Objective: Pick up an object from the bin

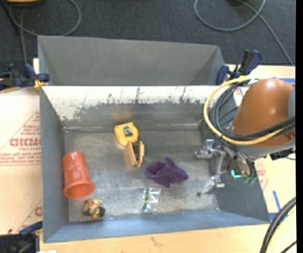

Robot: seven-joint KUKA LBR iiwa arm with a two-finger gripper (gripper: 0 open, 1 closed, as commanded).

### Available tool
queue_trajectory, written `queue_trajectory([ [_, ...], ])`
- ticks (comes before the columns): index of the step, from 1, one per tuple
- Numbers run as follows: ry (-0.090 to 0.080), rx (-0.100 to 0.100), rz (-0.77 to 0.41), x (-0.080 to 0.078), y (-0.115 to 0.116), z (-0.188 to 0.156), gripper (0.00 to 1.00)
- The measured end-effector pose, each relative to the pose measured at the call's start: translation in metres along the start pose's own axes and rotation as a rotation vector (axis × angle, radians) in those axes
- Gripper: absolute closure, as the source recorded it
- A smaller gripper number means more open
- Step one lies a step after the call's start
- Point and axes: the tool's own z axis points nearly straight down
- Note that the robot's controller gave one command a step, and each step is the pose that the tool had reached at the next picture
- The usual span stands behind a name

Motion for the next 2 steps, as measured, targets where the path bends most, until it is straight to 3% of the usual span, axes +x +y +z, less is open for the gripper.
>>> queue_trajectory([
  [1, -0.008, 0.001, -0.003, -0.002, 0.000, -0.004, 0.00],
  [2, -0.015, 0.004, -0.095, -0.038, 0.022, 0.020, 0.00],
])
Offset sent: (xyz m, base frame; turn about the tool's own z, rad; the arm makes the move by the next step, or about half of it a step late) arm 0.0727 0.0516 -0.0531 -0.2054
